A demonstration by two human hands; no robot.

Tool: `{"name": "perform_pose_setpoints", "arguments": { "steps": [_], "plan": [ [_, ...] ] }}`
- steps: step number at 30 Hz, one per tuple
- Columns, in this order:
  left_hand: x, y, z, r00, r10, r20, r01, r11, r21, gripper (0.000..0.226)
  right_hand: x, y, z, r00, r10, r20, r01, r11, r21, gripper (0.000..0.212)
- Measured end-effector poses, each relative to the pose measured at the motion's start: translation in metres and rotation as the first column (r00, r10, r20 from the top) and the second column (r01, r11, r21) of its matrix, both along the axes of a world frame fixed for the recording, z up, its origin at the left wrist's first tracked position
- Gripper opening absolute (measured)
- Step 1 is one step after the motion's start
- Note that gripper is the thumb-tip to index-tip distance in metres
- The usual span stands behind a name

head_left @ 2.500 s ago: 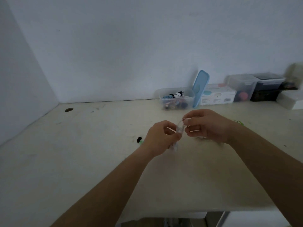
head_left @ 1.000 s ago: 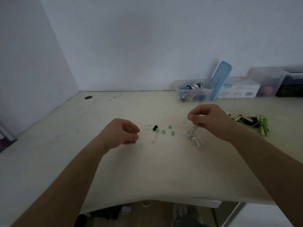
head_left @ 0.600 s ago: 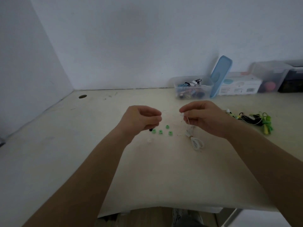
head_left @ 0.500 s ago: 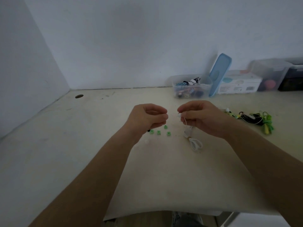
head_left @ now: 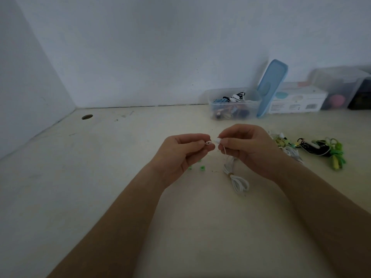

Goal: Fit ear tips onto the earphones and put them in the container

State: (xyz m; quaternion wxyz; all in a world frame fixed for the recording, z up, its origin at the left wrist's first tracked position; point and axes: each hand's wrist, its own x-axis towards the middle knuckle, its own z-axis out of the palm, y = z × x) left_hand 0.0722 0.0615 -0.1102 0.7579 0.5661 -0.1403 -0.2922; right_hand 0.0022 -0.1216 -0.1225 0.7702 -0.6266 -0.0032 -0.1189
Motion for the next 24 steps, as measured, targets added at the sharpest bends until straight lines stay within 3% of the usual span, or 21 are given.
{"name": "perform_pose_setpoints", "arguments": {
  "steps": [9, 24],
  "plan": [
    [-0.0048, -0.0034, 0.0016, 0.999, -0.001, 0.04, 0.002, 1.0, -0.018, 0.017, -0.0042, 0.0044, 0.0023, 0.997, -0.056, 0.051, 0.062, 0.991, -0.122, 0.019],
    [-0.0051, -0.0058, -0.001, 0.997, -0.05, 0.058, 0.052, 0.998, -0.03, 0.015, -0.0073, 0.0005, 0.0037, 0.999, -0.026, 0.043, 0.033, 0.986, -0.165, 0.026]
  ]
}}
